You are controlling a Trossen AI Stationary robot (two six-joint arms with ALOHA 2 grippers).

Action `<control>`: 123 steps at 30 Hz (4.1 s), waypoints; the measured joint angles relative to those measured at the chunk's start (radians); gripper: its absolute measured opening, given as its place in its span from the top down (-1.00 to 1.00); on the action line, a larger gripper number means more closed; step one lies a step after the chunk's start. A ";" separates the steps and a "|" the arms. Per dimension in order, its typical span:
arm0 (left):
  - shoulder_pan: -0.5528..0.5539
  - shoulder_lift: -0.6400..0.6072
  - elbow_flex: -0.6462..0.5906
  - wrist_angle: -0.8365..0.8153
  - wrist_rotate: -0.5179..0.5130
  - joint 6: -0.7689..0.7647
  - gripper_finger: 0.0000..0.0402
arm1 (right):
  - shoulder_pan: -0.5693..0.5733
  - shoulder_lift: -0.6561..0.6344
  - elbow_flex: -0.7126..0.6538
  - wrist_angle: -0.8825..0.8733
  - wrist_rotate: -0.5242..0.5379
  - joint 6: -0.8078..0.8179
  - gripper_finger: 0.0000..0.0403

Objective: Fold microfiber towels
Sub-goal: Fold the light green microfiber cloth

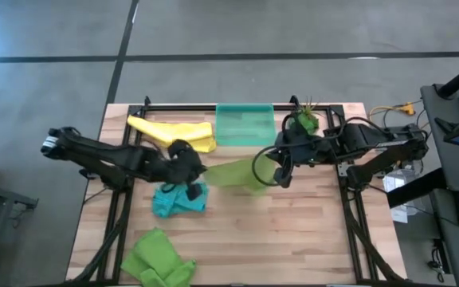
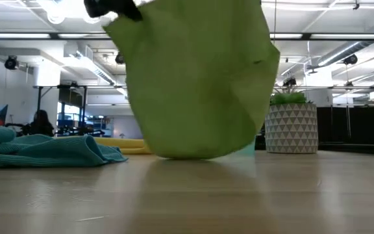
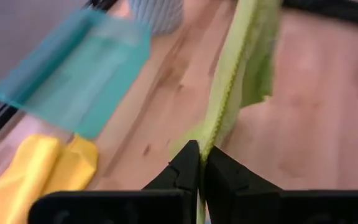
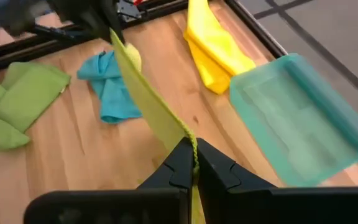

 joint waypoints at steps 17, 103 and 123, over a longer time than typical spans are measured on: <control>-0.084 0.039 0.079 0.073 0.543 -0.177 1.00 | 0.396 -0.041 -0.088 -0.088 0.017 0.403 0.96; -0.155 0.064 0.079 0.138 0.563 -0.353 1.00 | 0.790 0.049 -0.185 0.028 0.200 0.949 0.96; -0.028 0.383 -0.054 0.163 0.323 -0.041 1.00 | 0.585 0.072 -0.580 -0.045 0.193 0.985 0.96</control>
